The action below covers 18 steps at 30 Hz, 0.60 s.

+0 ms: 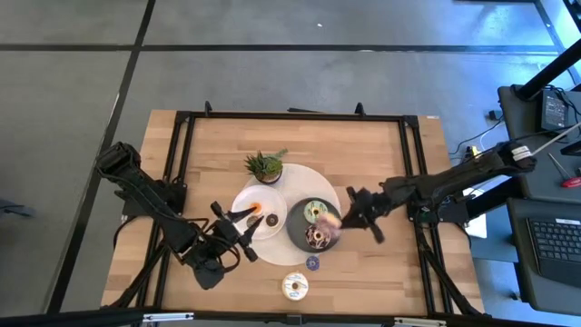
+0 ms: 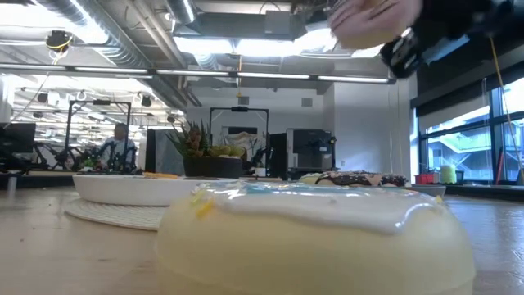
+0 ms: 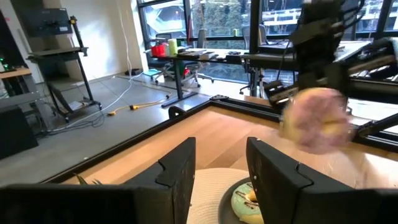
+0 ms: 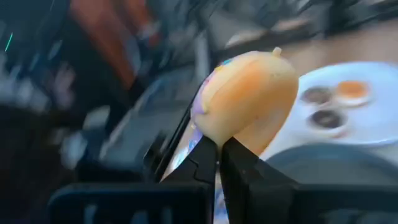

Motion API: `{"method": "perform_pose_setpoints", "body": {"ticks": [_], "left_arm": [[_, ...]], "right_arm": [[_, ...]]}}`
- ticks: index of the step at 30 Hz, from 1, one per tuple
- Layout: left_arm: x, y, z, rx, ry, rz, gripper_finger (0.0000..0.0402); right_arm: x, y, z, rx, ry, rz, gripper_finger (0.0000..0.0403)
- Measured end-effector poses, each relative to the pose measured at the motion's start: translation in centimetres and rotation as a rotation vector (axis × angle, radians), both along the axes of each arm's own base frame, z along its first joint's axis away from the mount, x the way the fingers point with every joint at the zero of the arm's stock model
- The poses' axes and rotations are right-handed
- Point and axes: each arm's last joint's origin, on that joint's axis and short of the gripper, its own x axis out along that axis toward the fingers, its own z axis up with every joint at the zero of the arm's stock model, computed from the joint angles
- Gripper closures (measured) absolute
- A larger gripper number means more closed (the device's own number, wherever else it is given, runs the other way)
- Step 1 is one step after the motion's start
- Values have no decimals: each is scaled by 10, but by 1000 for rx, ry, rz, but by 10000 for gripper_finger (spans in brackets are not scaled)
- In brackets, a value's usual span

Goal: Pick & Place donuts
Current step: Put the large pink donut on the gray plate

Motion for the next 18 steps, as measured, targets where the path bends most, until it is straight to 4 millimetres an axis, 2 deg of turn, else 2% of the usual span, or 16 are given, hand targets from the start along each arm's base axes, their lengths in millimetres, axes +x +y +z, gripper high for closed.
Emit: {"method": "perform_pose_setpoints", "body": {"ticks": [6, 18], "left_arm": [[0, 0, 0, 0, 0, 0, 264], [0, 0, 0, 1, 1, 0, 265]], "right_arm": [[7, -5, -33, 107, 49, -194, 390], [66, 13, -64, 149, 205, -117, 386]]}}
